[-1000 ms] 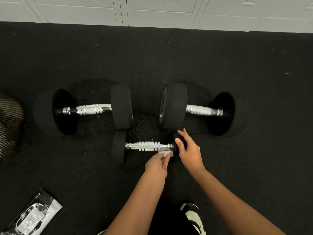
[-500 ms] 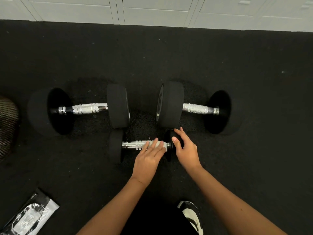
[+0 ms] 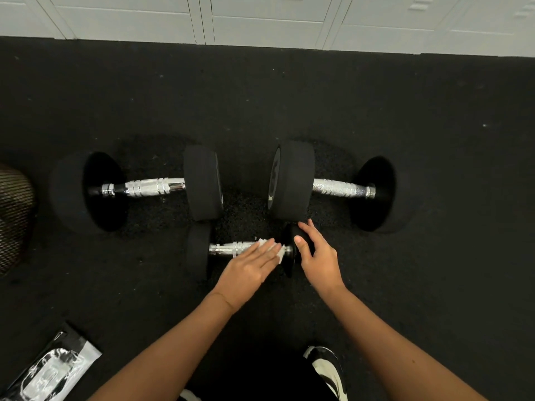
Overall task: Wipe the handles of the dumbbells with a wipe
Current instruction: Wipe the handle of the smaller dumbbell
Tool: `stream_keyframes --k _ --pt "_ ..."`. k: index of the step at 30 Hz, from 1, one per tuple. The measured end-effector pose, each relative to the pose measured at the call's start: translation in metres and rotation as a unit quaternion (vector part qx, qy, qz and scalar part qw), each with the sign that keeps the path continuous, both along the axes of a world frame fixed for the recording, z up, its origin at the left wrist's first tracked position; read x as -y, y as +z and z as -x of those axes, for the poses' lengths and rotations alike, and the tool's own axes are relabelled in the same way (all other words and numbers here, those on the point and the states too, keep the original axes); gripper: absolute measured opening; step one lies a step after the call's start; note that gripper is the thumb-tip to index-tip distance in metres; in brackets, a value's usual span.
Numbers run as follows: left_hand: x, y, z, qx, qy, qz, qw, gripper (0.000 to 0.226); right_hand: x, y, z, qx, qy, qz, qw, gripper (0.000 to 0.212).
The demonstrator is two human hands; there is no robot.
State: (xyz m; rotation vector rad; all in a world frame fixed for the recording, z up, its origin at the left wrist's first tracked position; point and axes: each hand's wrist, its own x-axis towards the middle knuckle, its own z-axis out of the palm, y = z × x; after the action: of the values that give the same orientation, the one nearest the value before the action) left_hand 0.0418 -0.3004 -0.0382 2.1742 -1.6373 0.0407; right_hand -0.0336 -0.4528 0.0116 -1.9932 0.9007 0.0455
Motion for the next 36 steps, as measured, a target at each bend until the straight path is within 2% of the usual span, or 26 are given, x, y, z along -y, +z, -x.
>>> stream_keyframes --k 2,4,9,14,16,20,26,31,33,35,36 --pt "0.008 0.003 -0.002 -0.027 0.029 -0.022 0.999 0.047 0.0 0.0 0.0 -0.001 -0.001 0.0 1.0 0.042" --pt "0.008 0.003 0.002 -0.033 0.014 -0.031 0.999 0.049 0.0 0.0 0.0 -0.002 0.0 -0.002 1.0 0.042" --pt "-0.016 0.0 -0.011 0.015 -0.066 -0.013 0.998 0.03 0.001 -0.001 0.0 0.0 -0.004 -0.004 1.0 0.042" --pt "-0.003 0.004 -0.009 -0.026 -0.039 -0.027 0.999 0.044 0.0 -0.003 0.0 0.008 -0.01 -0.004 1.0 0.042" --pt "0.003 0.003 0.002 -0.041 -0.056 -0.032 0.997 0.045 -0.001 -0.003 0.001 0.011 -0.013 0.004 1.0 0.041" --pt "-0.008 0.001 0.002 -0.023 -0.099 -0.047 0.994 0.038 0.001 -0.003 0.001 0.005 -0.008 0.004 1.0 0.041" --pt "-0.004 0.002 -0.011 -0.054 -0.011 -0.017 0.998 0.042 0.0 -0.004 0.001 0.008 -0.009 0.006 1.0 0.042" --pt "-0.011 0.004 -0.015 -0.019 -0.08 -0.004 0.997 0.026 -0.001 -0.002 0.0 0.007 -0.012 -0.003 1.0 0.041" --pt "-0.006 0.01 -0.021 -0.056 -0.049 -0.032 0.997 0.028 0.0 -0.001 0.0 0.004 -0.013 -0.004 1.0 0.041" --pt "0.006 0.013 -0.029 -0.159 0.054 -0.085 0.982 0.036 -0.001 0.0 0.0 0.002 -0.017 -0.007 1.0 0.041" --pt "0.014 0.015 -0.034 -0.227 0.112 -0.115 0.96 0.034 -0.001 0.001 0.0 0.001 -0.02 -0.008 1.0 0.041"
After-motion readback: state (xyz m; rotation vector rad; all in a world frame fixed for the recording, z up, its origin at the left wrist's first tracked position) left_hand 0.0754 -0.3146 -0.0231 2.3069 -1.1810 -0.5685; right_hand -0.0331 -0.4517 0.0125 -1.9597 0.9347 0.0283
